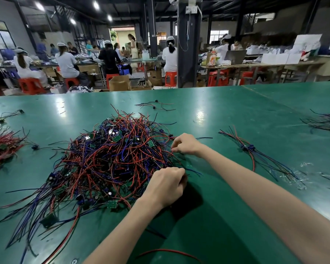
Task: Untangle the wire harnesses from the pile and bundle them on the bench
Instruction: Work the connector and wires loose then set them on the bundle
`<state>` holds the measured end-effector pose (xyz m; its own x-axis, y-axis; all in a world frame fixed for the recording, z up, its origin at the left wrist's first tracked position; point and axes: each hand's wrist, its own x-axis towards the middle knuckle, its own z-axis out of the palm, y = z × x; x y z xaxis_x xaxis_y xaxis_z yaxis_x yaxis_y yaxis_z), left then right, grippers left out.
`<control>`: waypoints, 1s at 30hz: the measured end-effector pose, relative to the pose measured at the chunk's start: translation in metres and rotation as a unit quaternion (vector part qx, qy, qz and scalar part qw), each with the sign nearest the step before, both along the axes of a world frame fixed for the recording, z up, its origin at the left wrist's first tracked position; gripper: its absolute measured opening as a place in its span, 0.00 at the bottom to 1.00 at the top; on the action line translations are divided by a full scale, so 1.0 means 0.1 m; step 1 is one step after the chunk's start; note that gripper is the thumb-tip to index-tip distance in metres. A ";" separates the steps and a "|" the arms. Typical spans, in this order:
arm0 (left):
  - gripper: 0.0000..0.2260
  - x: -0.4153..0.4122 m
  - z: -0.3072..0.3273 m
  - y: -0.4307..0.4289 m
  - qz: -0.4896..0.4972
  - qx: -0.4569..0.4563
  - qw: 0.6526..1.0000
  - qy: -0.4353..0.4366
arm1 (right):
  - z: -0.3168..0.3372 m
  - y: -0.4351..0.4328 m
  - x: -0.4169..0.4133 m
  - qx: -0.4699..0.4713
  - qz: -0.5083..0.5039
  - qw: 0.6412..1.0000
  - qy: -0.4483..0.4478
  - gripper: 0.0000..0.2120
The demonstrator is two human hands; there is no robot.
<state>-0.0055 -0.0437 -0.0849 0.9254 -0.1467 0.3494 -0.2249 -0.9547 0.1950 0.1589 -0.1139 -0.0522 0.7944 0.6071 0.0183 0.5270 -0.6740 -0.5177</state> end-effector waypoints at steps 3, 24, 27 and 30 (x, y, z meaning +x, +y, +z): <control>0.08 -0.01 0.00 -0.01 -0.004 -0.008 1.000 0.007 | 0.01 -0.01 0.00 0.014 0.001 1.000 0.017 0.08; 0.11 0.06 -0.04 -0.01 0.011 -0.010 1.000 0.010 | 0.16 0.64 -0.24 0.112 -0.007 0.994 -0.008 0.07; 0.11 0.06 -0.01 -0.03 0.012 -0.005 1.000 0.017 | 0.31 0.54 -0.26 0.224 -0.003 0.965 0.135 0.09; 0.12 0.05 -0.01 -0.02 0.014 -0.009 1.000 0.010 | 0.55 0.42 -0.28 0.403 -0.015 0.853 0.332 0.07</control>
